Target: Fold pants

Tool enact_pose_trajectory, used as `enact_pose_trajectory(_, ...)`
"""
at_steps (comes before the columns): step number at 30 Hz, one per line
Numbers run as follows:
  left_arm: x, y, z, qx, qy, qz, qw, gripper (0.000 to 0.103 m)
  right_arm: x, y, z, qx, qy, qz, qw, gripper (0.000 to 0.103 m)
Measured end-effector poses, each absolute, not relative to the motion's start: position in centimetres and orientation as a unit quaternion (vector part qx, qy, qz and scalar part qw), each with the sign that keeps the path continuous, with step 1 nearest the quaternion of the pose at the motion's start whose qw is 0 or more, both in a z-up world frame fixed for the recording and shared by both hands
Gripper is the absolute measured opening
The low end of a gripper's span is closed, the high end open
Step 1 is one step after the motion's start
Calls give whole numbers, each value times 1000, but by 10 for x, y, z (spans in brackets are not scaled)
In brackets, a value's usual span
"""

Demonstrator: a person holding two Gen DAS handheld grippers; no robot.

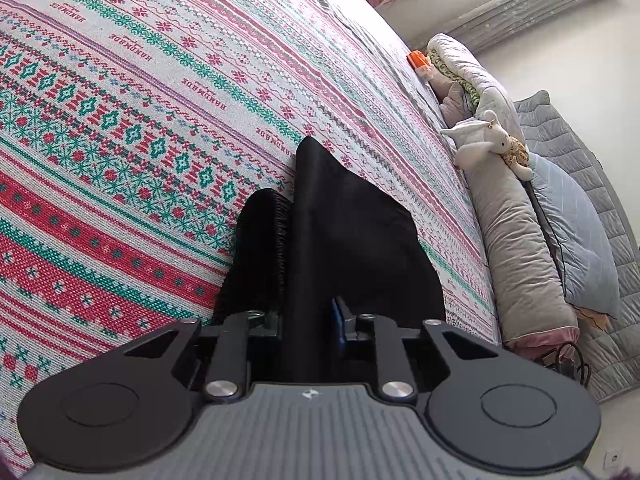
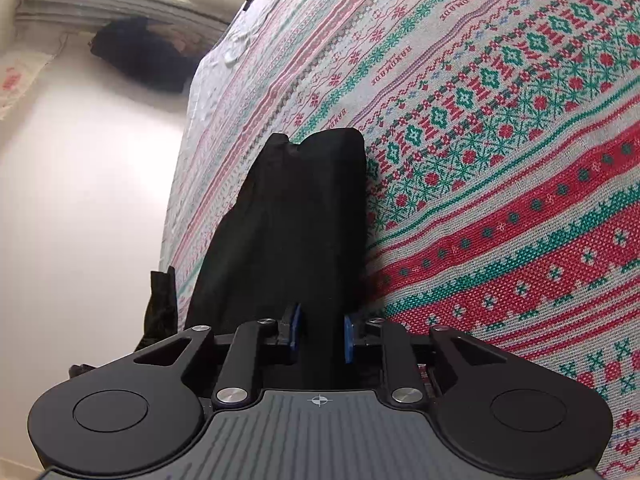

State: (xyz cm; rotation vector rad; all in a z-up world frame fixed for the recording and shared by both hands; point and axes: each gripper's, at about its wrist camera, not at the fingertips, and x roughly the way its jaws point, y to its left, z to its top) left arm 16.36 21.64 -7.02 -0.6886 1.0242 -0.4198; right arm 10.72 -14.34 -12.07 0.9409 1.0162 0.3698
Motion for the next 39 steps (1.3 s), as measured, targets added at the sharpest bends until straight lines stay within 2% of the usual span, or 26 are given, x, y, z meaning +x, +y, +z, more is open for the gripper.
enact_pose_trajectory(3, 168, 207, -64, -317, 463, -198, 804, 37, 115, -142, -110, 411, 457, 171, 770, 13)
enact_pose_trajectory(6, 177, 197, -61, -327, 453, -199, 805, 37, 125, -146, -97, 396, 446, 158, 787, 11)
enact_pose_trajectory(15, 224, 153, -45, -361, 392, -214, 819, 36, 187, -167, -61, 367, 384, 123, 838, 10)
enact_pose_trajectory(21, 248, 136, -52, -365, 365, -184, 836, 39, 226, -180, -56, 343, 358, 118, 860, 11)
enact_pose_trajectory(22, 252, 132, -54, -348, 368, -166, 846, 39, 232, -180, -59, 337, 364, 118, 861, 12)
enact_pose_trajectory(23, 253, 129, -58, -324, 375, -139, 858, 44, 237, -180, -63, 330, 371, 112, 861, 14)
enact_pose_trajectory(25, 256, 124, -64, -276, 388, -97, 874, 56, 245, -180, -75, 306, 391, 83, 864, 20)
enact_pose_trajectory(26, 257, 122, -64, -260, 392, -85, 878, 66, 247, -179, -82, 294, 400, 65, 865, 22)
enact_pose_trajectory(28, 256, 118, -59, -244, 390, -78, 885, 67, 248, -180, -90, 291, 410, 54, 863, 29)
enact_pose_trajectory(32, 250, 114, -42, -202, 373, -69, 903, 70, 239, -187, -80, 294, 405, 58, 864, 34)
enact_pose_trajectory(34, 244, 116, -35, -194, 368, -73, 906, 74, 230, -188, -67, 281, 394, 54, 873, 48)
enact_pose_trajectory(36, 237, 117, -28, -181, 364, -76, 910, 78, 219, -186, -54, 261, 385, 49, 884, 55)
enact_pose_trajectory(39, 226, 113, -17, -144, 378, -75, 911, 84, 201, -181, -39, 236, 378, 47, 894, 60)
